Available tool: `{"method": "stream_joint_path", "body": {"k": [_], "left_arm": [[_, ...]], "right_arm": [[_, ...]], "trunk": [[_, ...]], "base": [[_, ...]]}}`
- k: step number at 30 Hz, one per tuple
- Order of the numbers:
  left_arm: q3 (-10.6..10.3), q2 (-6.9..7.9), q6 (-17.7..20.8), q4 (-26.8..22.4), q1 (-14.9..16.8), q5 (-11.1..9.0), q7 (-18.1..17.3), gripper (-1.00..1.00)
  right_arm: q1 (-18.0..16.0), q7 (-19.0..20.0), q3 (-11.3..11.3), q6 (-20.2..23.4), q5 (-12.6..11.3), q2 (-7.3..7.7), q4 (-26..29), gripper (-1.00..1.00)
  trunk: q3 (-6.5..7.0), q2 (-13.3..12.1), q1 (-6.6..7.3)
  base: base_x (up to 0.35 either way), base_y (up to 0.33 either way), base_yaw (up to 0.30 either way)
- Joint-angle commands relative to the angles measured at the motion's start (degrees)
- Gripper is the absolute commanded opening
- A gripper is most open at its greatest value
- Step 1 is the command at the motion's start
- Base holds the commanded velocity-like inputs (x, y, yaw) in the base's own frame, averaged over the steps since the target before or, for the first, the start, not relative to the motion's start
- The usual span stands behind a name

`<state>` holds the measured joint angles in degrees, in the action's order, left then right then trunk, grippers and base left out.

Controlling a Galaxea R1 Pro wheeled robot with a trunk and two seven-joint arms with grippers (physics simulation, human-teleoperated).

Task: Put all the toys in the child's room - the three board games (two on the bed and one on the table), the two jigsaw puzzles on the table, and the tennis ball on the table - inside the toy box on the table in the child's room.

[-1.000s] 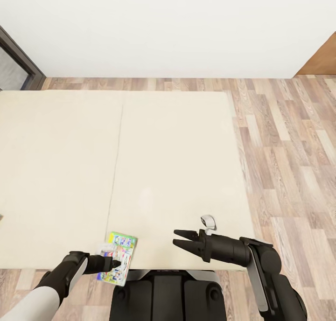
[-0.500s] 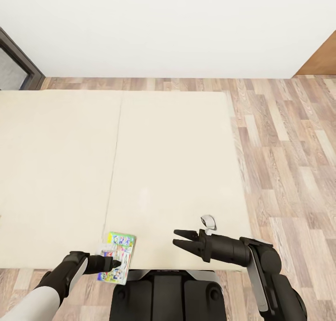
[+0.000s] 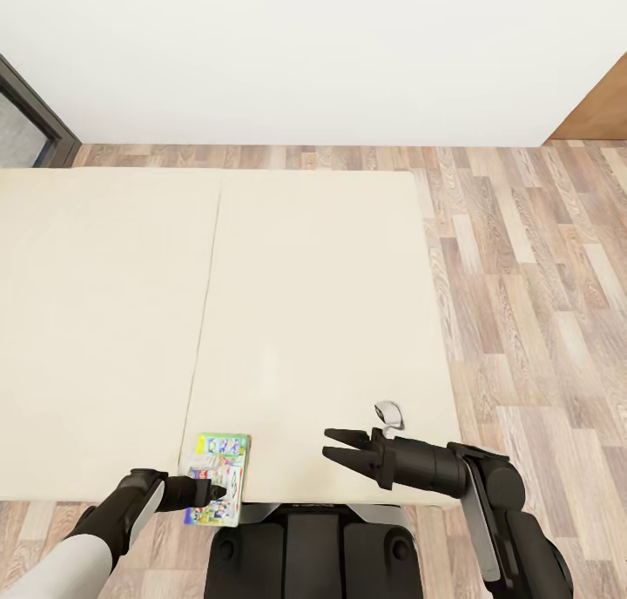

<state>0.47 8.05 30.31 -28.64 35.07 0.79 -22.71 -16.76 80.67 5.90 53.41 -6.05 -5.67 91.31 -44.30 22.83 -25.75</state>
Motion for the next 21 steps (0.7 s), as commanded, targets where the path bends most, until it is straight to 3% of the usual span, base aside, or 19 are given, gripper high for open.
{"method": "stream_joint_path", "body": {"k": [1,21], "left_arm": [[0.05,-0.01,0.36,-0.1,0.0,0.06,-0.23,1.0],[0.05,-0.29,0.27,-0.1,0.0,0.09,-0.23,1.0]], "right_arm": [[-0.02,0.18,0.08,0.47,-0.02,-0.04,0.01,1.0],[-0.02,0.19,0.08,0.47,0.08,-0.04,0.01,1.0]], "trunk": [[-0.06,0.09,-0.03],[-0.06,0.09,-0.03]], "base": [[0.0,-0.174,0.0],[0.0,-0.108,0.0]]}}
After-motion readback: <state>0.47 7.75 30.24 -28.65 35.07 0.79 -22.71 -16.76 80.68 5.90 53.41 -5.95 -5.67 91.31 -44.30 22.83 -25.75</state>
